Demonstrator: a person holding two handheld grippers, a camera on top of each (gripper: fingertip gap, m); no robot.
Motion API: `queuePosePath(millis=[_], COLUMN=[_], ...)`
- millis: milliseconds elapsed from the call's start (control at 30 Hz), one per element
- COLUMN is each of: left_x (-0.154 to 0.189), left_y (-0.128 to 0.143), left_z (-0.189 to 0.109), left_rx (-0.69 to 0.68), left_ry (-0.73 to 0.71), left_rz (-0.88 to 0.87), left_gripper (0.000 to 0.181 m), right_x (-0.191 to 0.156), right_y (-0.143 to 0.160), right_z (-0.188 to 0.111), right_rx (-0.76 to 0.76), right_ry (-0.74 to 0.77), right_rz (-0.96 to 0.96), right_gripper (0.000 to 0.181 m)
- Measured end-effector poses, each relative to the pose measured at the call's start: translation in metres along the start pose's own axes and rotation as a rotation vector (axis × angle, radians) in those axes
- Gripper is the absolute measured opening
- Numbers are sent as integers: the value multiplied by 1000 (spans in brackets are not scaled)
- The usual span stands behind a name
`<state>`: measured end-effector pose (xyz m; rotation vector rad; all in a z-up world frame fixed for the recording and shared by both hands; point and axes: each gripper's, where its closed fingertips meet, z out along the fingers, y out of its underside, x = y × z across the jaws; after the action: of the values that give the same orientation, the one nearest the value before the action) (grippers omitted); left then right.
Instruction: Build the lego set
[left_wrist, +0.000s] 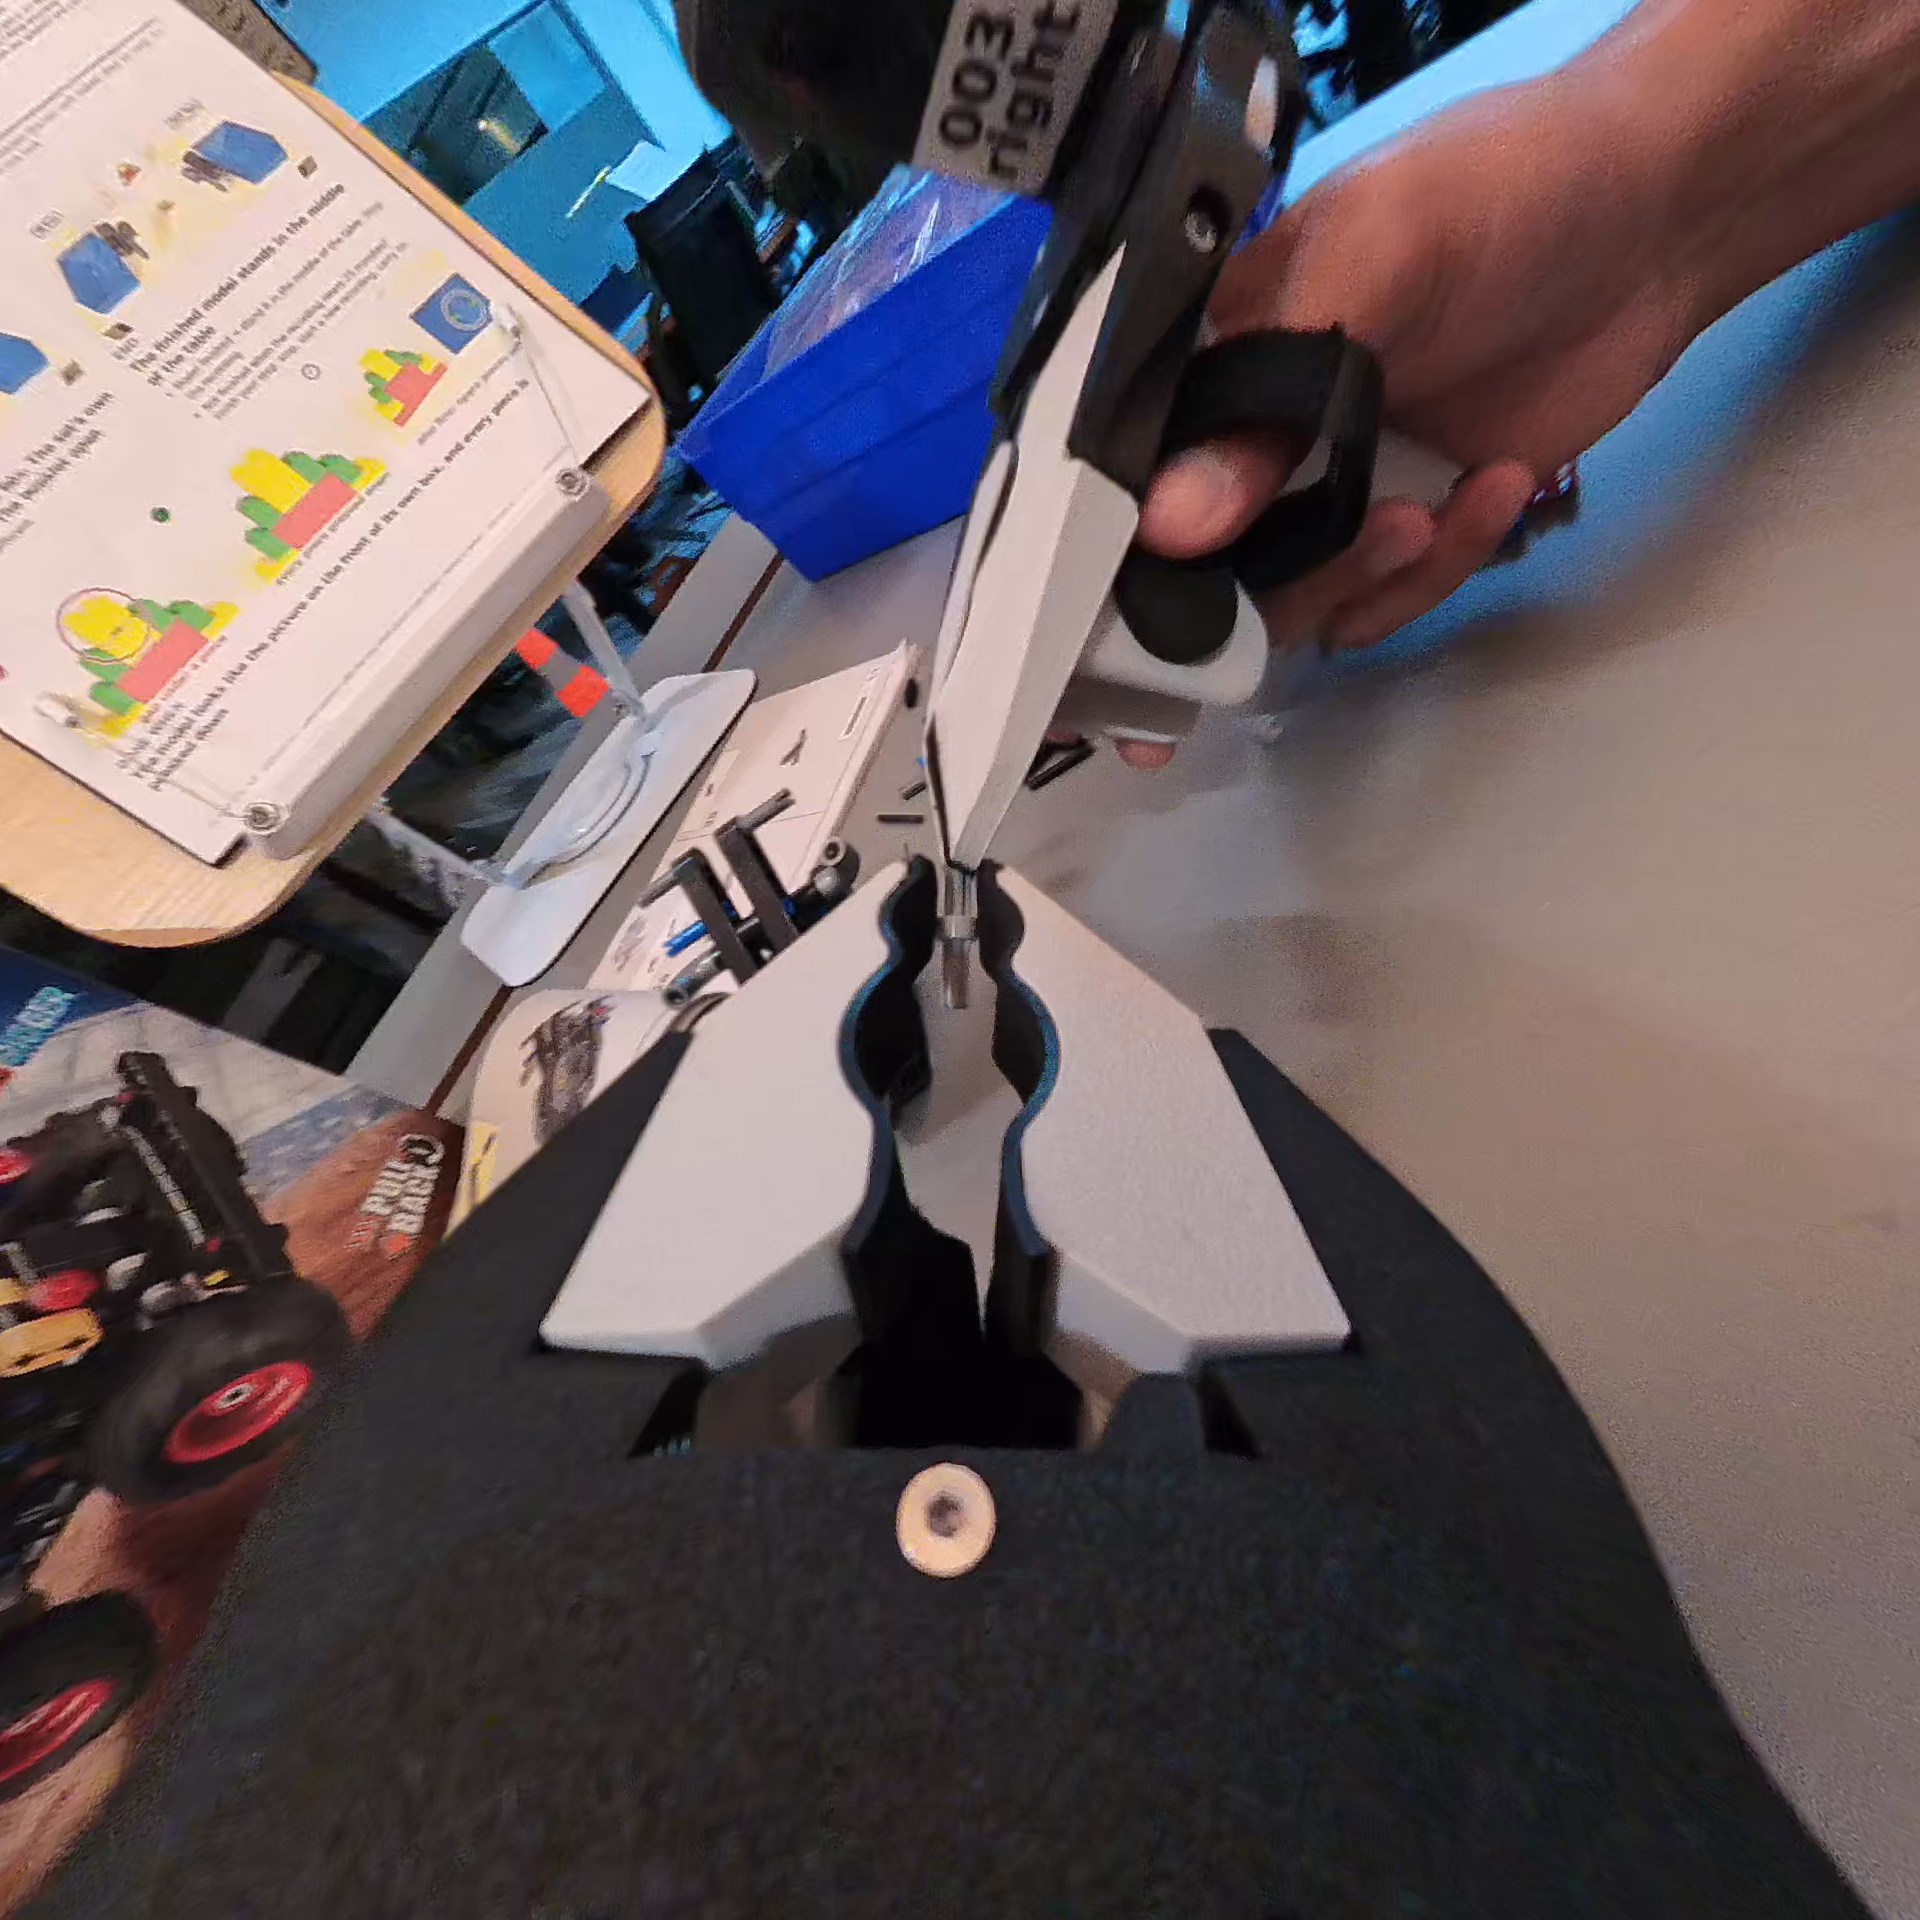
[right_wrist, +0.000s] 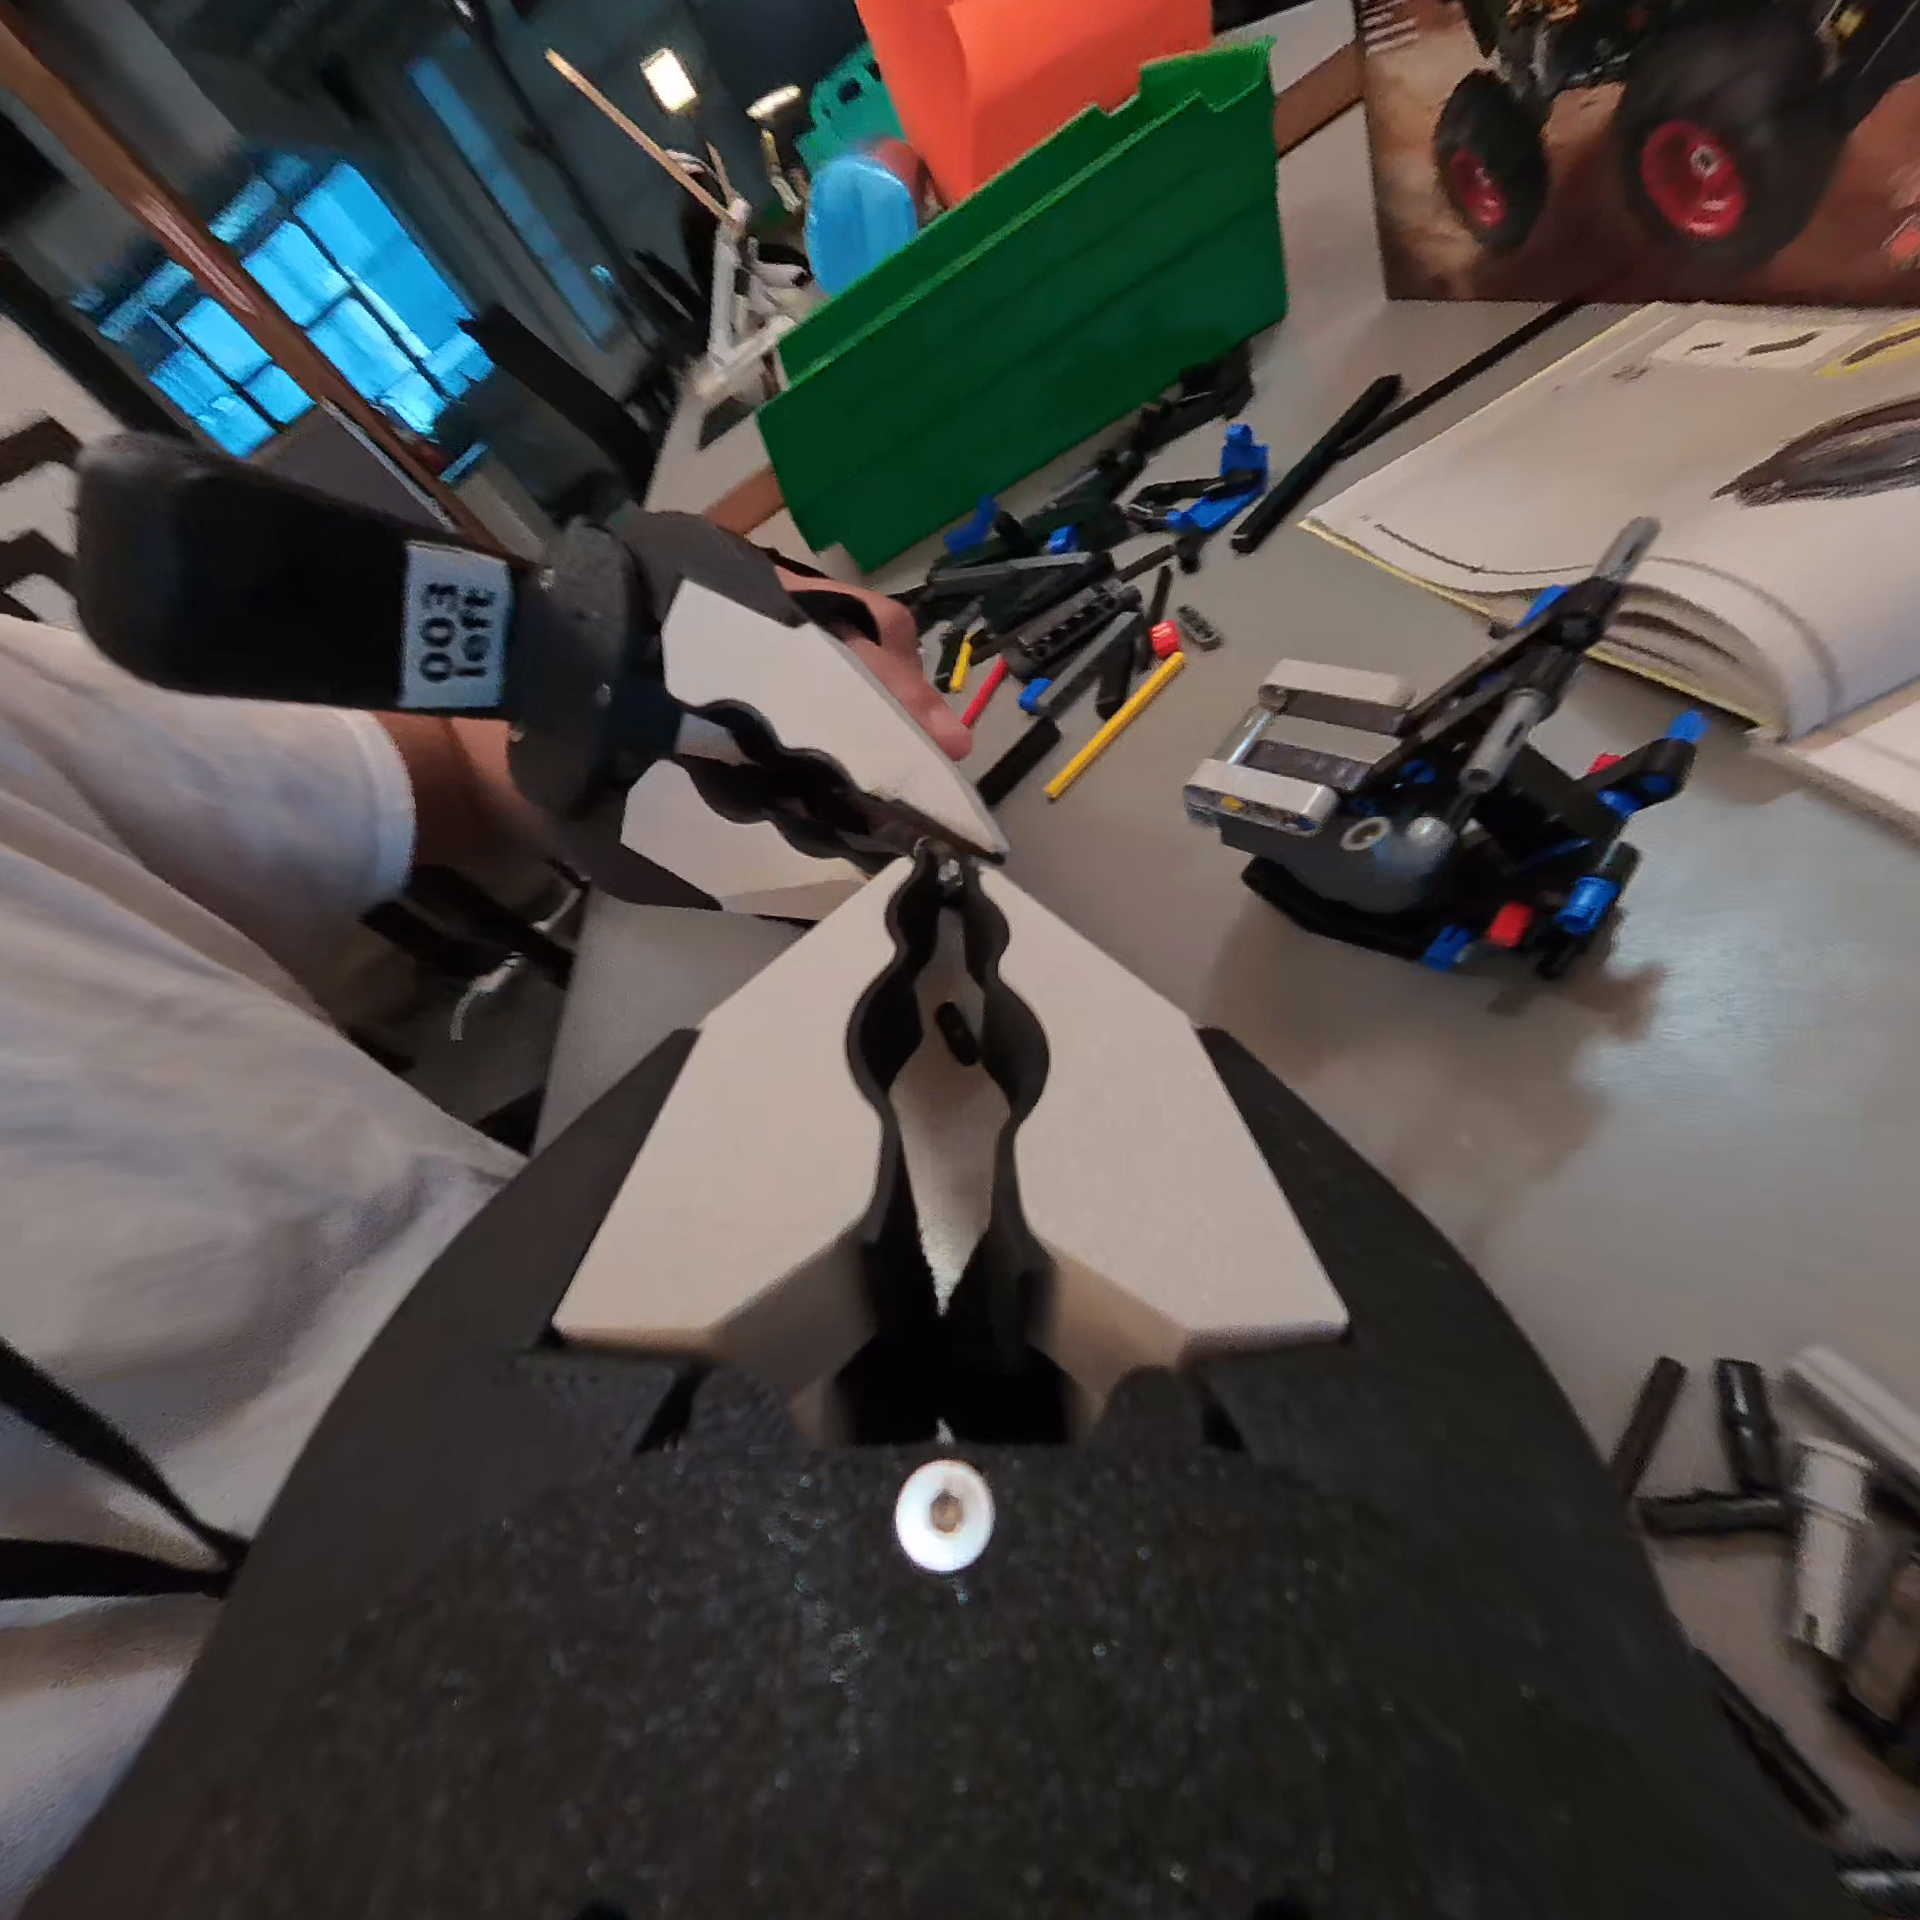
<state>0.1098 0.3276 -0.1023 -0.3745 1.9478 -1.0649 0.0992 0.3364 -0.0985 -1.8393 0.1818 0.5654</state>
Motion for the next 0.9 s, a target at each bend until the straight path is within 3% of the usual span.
queuePosePath(millis=[267, 467, 600, 733, 900], left_x=[-4, -5, -9, -4, -1], left_y=[13, 11, 7, 7, 4], left_z=[6, 3, 1, 1, 0], left_rx=[-160, -151, -132, -144, -144], left_ry=[-180, -163, -174, -182, -174], left_rz=[314, 273, 264, 326, 269], left_gripper=[3, 2, 2, 2, 2], right_x=[14, 9, 2, 5, 4], right_y=[5, 0, -4, -3, -2], right_z=[3, -1, -4, -4, -1], right_rx=[-36, -35, -18, -19, -10], right_ry=[179, 216, 141, 157, 152], right_rz=[-70, -203, -141, -147, -131], right_gripper=[3, 12, 12, 1, 0])
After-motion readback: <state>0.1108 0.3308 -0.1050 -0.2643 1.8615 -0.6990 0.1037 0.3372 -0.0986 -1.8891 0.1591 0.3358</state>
